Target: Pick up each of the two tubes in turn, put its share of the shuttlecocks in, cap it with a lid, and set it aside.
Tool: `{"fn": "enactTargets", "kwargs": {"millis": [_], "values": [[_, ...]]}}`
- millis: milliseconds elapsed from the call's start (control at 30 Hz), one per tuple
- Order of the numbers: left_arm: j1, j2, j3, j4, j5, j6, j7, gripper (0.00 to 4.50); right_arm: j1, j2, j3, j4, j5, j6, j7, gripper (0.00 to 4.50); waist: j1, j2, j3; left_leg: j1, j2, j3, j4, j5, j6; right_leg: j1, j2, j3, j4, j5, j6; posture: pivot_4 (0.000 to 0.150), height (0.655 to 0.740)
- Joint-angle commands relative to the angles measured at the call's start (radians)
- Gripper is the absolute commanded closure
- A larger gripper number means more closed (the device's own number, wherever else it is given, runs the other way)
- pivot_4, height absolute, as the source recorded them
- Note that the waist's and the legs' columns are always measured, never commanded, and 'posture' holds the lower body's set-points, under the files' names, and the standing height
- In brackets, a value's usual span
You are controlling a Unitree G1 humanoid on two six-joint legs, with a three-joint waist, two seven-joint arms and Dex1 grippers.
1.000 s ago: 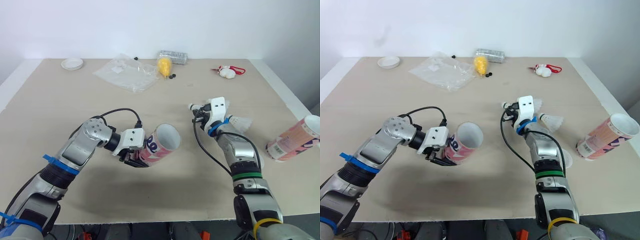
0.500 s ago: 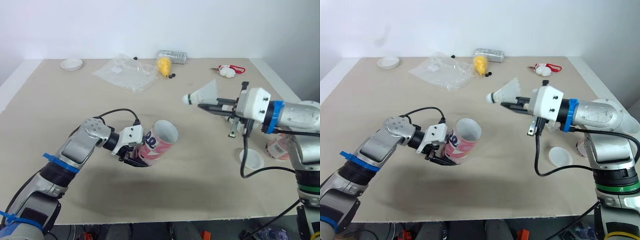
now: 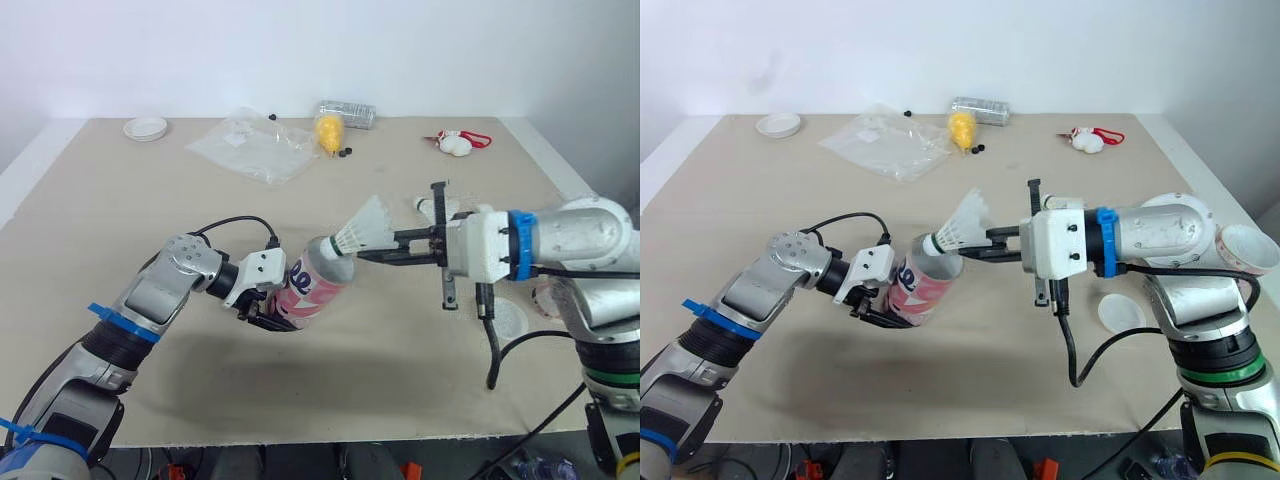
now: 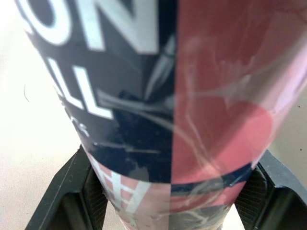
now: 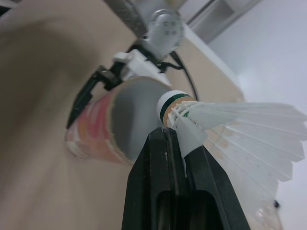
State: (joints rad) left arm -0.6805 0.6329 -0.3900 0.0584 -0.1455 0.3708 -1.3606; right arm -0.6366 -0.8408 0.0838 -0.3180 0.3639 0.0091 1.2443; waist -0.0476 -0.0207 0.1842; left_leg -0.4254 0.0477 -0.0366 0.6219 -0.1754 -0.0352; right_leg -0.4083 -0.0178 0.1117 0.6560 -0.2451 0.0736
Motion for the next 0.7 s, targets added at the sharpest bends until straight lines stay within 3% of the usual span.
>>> {"fn": "enactTargets", "kwargs": {"millis": [33,67,100,167,400,533,700], "values": [[-0.013,-0.002,0.007,-0.010,0.010,0.001,0.010,1.51,-0.021,0.003,0.010,0.002,-0.023,-0.036,0.022,4.45,0.000,0.000,0.000,0.000,0.000,0.000,0.000,0.000,0.000,0.000,0.000,0.000,0.000,0.000,0.000,0.150,0.7400],[-0.013,-0.003,0.007,-0.011,0.010,0.002,0.011,1.51,-0.023,0.007,0.013,0.005,-0.027,-0.039,0.023,4.45,0.000,0.000,0.000,0.000,0.000,0.000,0.000,0.000,0.000,0.000,0.000,0.000,0.000,0.000,0.000,0.150,0.7400],[-0.012,-0.003,0.007,-0.013,0.010,0.003,0.011,1.51,-0.027,0.012,0.016,0.006,-0.027,-0.035,0.023,3.97,0.000,0.000,0.000,0.000,0.000,0.000,0.000,0.000,0.000,0.000,0.000,0.000,0.000,0.000,0.000,0.150,0.7400],[-0.012,-0.003,0.008,-0.014,0.010,0.004,0.011,1.51,-0.036,0.019,0.022,0.001,-0.021,-0.020,0.020,3.44,0.000,0.000,0.000,0.000,0.000,0.000,0.000,0.000,0.000,0.000,0.000,0.000,0.000,0.000,0.000,0.150,0.7400],[-0.009,-0.003,0.006,-0.011,0.012,-0.001,0.011,1.51,-0.026,0.050,-0.033,-0.029,0.072,0.118,-0.052,0.20,0.000,0.000,0.000,0.000,0.000,0.000,0.001,0.000,0.000,0.000,0.000,0.000,0.001,0.000,0.000,0.150,0.7400],[-0.007,-0.005,0.004,-0.008,0.017,-0.008,0.009,1.51,0.090,0.067,-0.214,0.011,0.259,0.443,-0.273,0.07,0.004,-0.001,-0.001,0.000,0.000,-0.001,0.002,0.000,0.000,0.000,0.000,0.000,0.003,0.000,-0.001,0.150,0.7400],[-0.009,-0.010,0.002,0.000,0.020,-0.015,0.005,1.51,0.249,0.116,-0.359,0.135,0.142,0.438,-0.515,0.07,0.005,-0.002,-0.001,0.000,-0.001,-0.002,0.002,0.000,0.000,0.000,0.000,-0.001,0.004,0.000,-0.001,0.150,0.7400]]}}
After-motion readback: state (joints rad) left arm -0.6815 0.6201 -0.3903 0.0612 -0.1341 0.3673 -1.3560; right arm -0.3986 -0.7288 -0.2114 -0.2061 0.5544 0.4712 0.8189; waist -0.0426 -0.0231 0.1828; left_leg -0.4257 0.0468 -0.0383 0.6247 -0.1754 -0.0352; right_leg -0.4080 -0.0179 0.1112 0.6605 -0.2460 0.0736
